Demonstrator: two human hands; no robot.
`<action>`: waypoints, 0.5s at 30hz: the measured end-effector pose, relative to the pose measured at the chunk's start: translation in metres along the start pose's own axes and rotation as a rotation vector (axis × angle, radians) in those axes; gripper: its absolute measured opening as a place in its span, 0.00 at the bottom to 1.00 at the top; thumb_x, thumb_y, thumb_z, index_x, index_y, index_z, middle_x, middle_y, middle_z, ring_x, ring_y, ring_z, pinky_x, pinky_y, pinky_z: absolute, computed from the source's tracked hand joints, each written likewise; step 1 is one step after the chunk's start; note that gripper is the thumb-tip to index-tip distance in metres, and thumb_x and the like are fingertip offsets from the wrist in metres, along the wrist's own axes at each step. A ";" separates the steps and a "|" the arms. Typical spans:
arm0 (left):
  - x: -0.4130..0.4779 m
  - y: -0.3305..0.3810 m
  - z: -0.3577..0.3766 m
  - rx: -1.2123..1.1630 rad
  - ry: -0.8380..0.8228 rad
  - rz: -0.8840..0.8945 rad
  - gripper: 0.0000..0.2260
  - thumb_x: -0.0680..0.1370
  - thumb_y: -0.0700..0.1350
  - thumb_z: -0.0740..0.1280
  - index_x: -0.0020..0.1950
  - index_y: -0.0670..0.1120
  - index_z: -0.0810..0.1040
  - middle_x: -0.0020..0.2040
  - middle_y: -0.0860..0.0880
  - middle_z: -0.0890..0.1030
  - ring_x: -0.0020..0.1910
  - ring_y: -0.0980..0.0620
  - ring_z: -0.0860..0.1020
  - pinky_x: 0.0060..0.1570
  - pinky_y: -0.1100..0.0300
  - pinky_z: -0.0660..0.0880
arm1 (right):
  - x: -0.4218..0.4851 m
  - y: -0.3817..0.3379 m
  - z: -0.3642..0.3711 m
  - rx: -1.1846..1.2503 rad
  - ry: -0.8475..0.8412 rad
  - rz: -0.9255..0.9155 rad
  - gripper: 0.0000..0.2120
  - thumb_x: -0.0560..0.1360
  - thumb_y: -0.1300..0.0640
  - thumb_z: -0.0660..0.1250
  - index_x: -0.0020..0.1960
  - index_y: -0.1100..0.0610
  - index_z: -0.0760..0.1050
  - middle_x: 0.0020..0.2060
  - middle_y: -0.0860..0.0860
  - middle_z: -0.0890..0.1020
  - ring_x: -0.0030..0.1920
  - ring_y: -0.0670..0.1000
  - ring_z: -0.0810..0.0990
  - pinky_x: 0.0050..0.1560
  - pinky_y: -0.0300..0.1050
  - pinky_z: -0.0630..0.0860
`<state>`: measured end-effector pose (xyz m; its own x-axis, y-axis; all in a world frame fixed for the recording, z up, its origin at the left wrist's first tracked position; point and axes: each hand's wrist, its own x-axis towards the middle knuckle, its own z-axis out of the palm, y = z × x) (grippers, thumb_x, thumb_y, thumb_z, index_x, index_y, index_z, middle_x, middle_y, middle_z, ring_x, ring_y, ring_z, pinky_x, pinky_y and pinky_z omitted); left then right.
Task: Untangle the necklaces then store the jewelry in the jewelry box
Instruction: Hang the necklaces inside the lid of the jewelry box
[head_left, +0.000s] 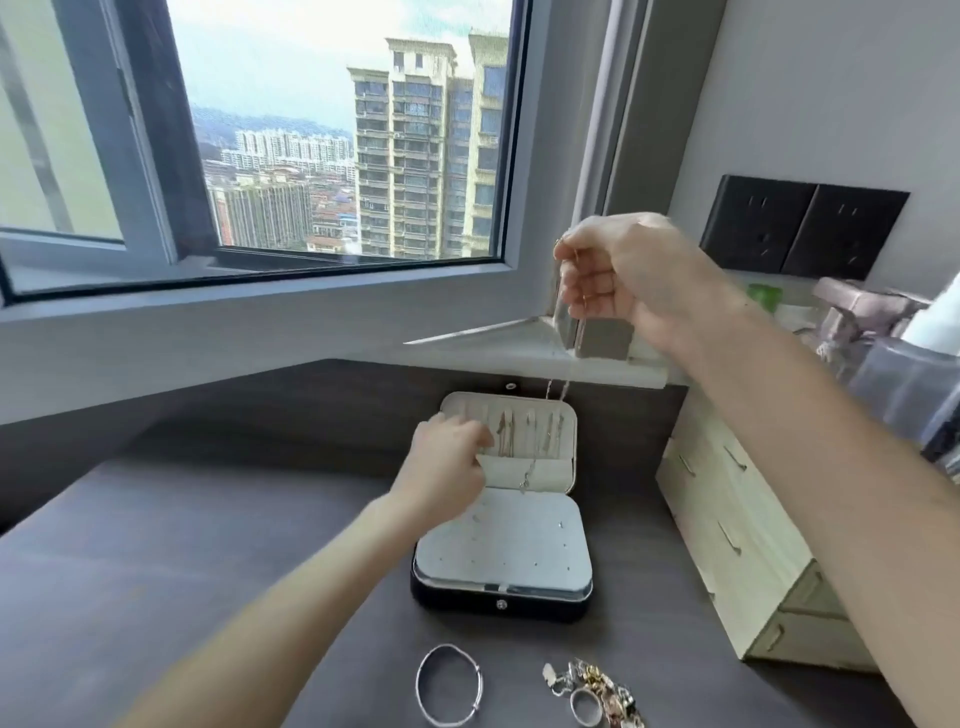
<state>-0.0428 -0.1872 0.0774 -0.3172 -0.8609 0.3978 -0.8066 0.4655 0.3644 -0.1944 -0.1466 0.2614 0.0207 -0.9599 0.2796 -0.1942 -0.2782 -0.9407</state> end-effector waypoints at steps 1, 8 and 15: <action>0.002 -0.002 0.010 0.030 0.004 0.018 0.18 0.71 0.33 0.58 0.57 0.45 0.78 0.56 0.50 0.79 0.57 0.47 0.72 0.55 0.56 0.65 | 0.007 0.003 0.000 -0.012 0.011 -0.003 0.10 0.74 0.63 0.60 0.35 0.59 0.74 0.26 0.52 0.75 0.26 0.49 0.74 0.28 0.39 0.73; 0.011 -0.002 0.048 0.133 0.124 0.089 0.09 0.60 0.40 0.61 0.36 0.47 0.78 0.33 0.51 0.77 0.36 0.45 0.75 0.38 0.58 0.62 | 0.043 0.023 0.004 -0.078 0.062 -0.010 0.10 0.74 0.64 0.60 0.34 0.59 0.73 0.25 0.51 0.74 0.25 0.48 0.72 0.28 0.37 0.71; 0.011 -0.003 0.056 0.131 0.171 0.064 0.12 0.65 0.49 0.55 0.33 0.48 0.77 0.32 0.52 0.76 0.34 0.48 0.72 0.38 0.58 0.61 | 0.061 0.045 0.003 -0.105 0.100 0.005 0.09 0.74 0.64 0.60 0.36 0.59 0.73 0.26 0.52 0.74 0.26 0.49 0.72 0.30 0.40 0.71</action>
<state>-0.0722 -0.2099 0.0334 -0.2895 -0.7781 0.5575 -0.8491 0.4776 0.2256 -0.1989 -0.2174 0.2358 -0.0769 -0.9515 0.2980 -0.2960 -0.2636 -0.9181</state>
